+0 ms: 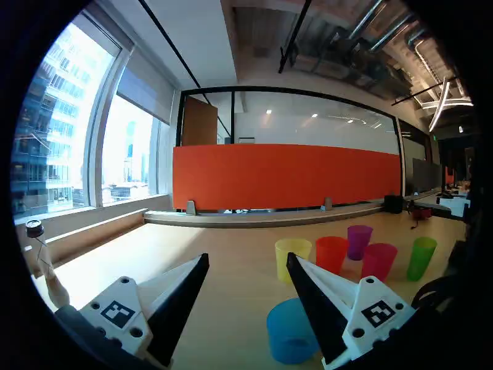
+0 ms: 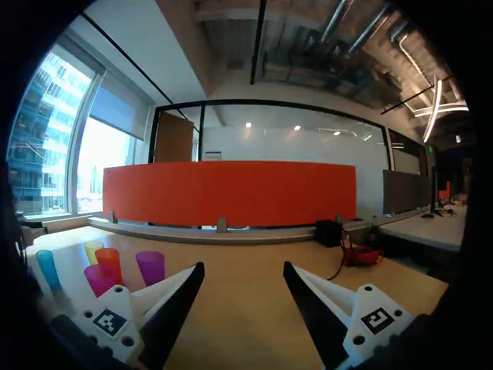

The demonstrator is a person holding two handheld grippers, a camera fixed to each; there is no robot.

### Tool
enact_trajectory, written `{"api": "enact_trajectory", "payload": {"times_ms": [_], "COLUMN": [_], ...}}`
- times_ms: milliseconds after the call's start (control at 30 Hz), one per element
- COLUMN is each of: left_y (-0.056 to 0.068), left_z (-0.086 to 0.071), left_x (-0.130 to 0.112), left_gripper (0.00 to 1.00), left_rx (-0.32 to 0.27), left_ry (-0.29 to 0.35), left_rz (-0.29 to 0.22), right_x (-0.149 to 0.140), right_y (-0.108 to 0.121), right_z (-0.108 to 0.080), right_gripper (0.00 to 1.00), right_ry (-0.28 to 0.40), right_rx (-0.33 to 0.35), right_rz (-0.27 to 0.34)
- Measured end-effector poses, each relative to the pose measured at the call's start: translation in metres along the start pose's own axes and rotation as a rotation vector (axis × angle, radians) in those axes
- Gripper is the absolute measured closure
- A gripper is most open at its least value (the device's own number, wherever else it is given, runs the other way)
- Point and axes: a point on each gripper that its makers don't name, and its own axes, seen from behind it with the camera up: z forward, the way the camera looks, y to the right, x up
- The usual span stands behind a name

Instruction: Pour water

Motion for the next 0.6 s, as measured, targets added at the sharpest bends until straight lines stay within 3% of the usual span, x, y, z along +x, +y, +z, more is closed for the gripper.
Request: {"api": "enact_trajectory", "payload": {"times_ms": [600], "left_y": [0.001], "left_z": [0.001], "left_x": [0.0], "left_gripper": [0.06], "left_rx": [0.0], "left_ry": [0.0], "left_rz": [0.0], "right_x": [-0.017], "right_y": [0.001], "right_z": [0.003], "right_gripper": [0.01], "right_ry": [-0.022], "right_rx": [0.003], "right_rz": [-0.001]}}
